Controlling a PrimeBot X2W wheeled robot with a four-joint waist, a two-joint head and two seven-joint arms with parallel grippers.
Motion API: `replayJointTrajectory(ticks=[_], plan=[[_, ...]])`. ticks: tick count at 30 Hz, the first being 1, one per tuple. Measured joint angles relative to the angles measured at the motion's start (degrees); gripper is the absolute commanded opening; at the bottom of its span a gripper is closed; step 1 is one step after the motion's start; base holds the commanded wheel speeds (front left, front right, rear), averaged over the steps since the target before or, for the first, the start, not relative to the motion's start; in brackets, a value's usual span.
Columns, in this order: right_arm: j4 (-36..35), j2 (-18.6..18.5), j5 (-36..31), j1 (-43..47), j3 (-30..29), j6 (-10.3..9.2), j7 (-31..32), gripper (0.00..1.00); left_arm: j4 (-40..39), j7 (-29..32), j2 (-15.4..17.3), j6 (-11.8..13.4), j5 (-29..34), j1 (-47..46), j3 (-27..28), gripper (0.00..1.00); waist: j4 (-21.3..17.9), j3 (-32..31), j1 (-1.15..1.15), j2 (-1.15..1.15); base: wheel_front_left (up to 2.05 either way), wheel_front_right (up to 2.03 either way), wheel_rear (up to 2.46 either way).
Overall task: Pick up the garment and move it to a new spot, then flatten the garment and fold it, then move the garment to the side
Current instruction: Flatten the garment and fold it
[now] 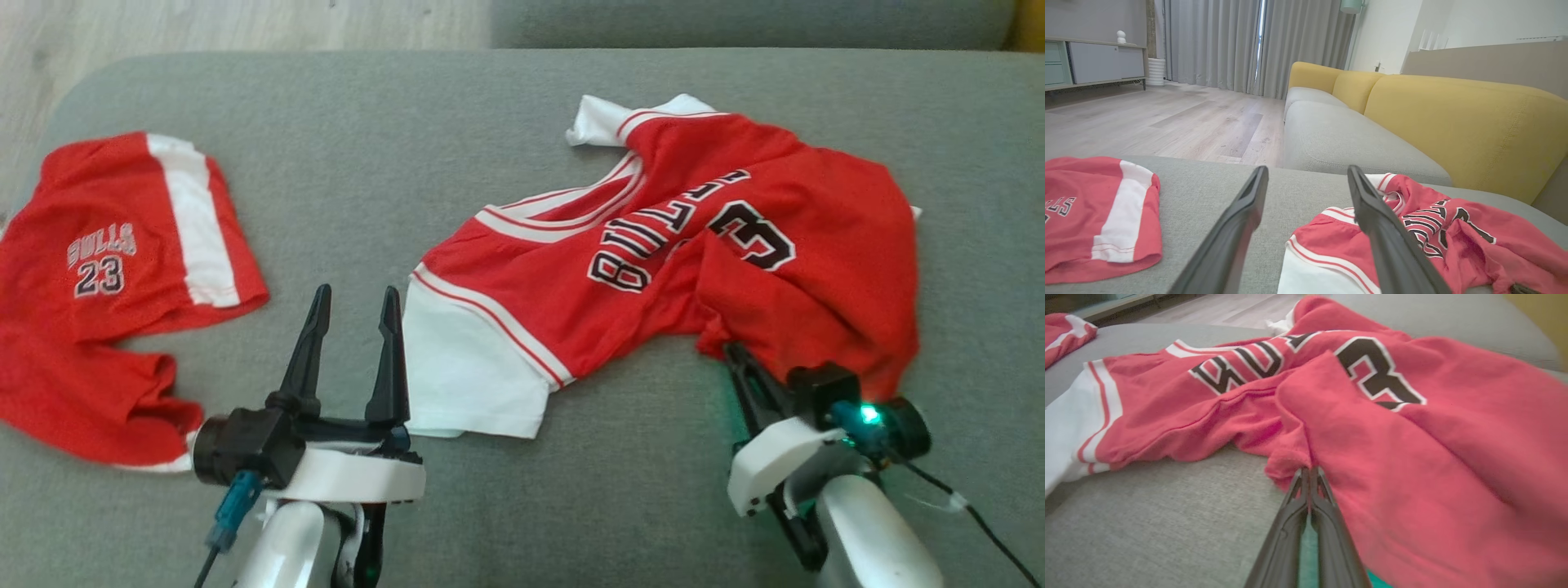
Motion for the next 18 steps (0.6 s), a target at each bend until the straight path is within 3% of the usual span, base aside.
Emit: replayJointTrajectory(ticks=[9, 18], plan=[[-6.2, 0.0, -1.4, 6.6, -7.9, 0.00, -0.9, 0.00, 0.0, 0.0, 0.0, 0.4, 0.0, 0.9, 1.5, 1.00, -4.4, -2.7, 0.00, 0.00, 0.00, 0.00, 0.00], [-20.3, 0.0, -7.0, 16.6, -17.7, 0.00, 6.7, 0.00, -0.1, 0.0, 0.0, 0.4, -0.7, 1.8, 2.2, 1.00, -9.2, -6.1, -0.01, 0.00, 0.00, 0.00, 0.00]])
